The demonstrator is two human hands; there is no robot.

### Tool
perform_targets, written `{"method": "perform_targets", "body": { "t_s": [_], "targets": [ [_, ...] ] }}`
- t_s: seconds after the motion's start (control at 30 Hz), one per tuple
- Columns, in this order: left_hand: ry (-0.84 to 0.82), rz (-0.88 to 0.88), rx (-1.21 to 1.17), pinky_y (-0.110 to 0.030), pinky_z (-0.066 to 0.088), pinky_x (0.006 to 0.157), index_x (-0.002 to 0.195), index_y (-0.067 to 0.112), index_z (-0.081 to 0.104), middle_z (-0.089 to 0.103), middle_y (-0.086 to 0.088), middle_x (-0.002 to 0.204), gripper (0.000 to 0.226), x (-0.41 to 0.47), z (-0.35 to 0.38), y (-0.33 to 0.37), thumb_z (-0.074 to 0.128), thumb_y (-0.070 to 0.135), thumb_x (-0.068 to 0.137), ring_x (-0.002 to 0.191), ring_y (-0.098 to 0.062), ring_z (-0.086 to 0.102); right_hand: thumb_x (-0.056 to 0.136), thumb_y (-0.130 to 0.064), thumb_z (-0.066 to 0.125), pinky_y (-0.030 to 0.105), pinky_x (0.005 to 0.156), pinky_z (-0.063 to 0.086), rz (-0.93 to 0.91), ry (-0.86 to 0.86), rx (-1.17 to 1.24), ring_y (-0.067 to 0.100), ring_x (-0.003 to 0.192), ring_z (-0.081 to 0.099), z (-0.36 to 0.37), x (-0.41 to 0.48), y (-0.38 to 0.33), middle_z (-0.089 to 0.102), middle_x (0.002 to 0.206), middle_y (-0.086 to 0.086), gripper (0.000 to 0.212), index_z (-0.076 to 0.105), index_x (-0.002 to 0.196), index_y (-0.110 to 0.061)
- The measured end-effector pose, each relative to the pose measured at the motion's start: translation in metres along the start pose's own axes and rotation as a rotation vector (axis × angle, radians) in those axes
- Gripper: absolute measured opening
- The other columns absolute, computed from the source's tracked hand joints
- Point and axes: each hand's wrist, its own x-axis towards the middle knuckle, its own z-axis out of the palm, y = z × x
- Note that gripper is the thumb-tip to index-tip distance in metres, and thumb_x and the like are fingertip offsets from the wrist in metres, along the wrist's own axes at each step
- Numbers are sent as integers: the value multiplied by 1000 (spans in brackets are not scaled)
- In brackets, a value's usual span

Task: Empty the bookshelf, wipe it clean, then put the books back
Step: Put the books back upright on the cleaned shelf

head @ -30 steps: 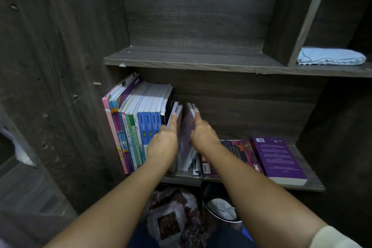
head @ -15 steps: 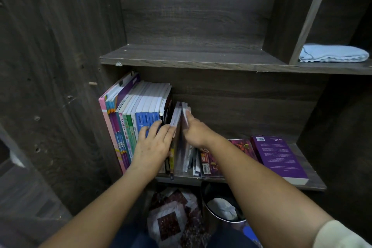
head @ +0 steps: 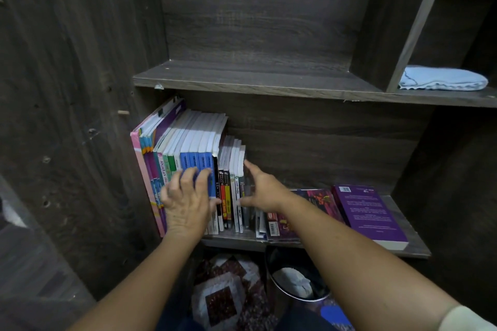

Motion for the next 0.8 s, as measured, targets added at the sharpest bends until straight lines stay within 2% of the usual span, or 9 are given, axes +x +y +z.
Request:
{"method": "perform_targets", "body": {
  "t_s": [0.1,0.2,0.33,0.5,0.57,0.6,0.7,0.8],
  "targets": [
    [-28,-27,-22,-48,27,89,122,17,45,37,-12,122,104,0,-3,-14,93,51,36,114,-33,35,72,-29,85,40,110,35,-12,56,32,29,139,37,8,9,-9,33,154,10,115,5,155,-34],
    [-62,33,-23,-54,37,86,122,19,45,40,-13,122,102,2,-4,-22,94,45,36,114,-35,36,72,-28,84,42,109,37,0,141,-4,29,136,40,17,21,-16,41,149,13,110,12,155,-29],
    [-116,18,-43,-55,38,87,123,18,45,41,-13,122,99,0,-6,-21,95,40,40,118,-37,36,73,-32,82,46,105,43,35,187,-37,31,129,48,25,31,-17,52,138,16,105,15,154,-31],
    [-195,-35,-84,-56,41,84,124,15,50,43,-13,121,91,-13,-10,-9,93,34,47,118,-36,38,70,-31,83,49,99,48,13,140,-103,29,113,59,21,27,-3,55,132,17,115,2,151,-44],
    [-212,-31,-89,-55,41,84,124,14,52,43,-12,120,84,-17,-11,-6,90,33,51,115,-34,39,70,-28,84,46,95,51,1,108,-128,23,101,63,14,20,8,59,124,15,119,-3,149,-48],
    [-215,-26,-88,-54,41,84,123,13,54,43,-12,119,81,-17,-12,-5,89,33,53,113,-34,39,71,-27,84,44,95,51,1,105,-150,23,102,63,10,16,14,60,125,14,118,-1,150,-46],
    [-189,0,-113,-51,38,84,121,13,57,48,-13,116,72,-18,-15,8,86,33,58,109,-33,41,73,-26,84,40,100,48,-2,111,-203,24,115,59,-5,3,39,57,135,10,98,25,151,-33],
    [-181,67,-154,-46,32,84,117,14,59,52,-11,115,63,-19,-17,25,82,33,62,106,-31,45,75,-31,82,29,95,49,21,55,-357,20,111,62,-19,-13,69,65,126,4,70,51,138,-26]
  ]
}}
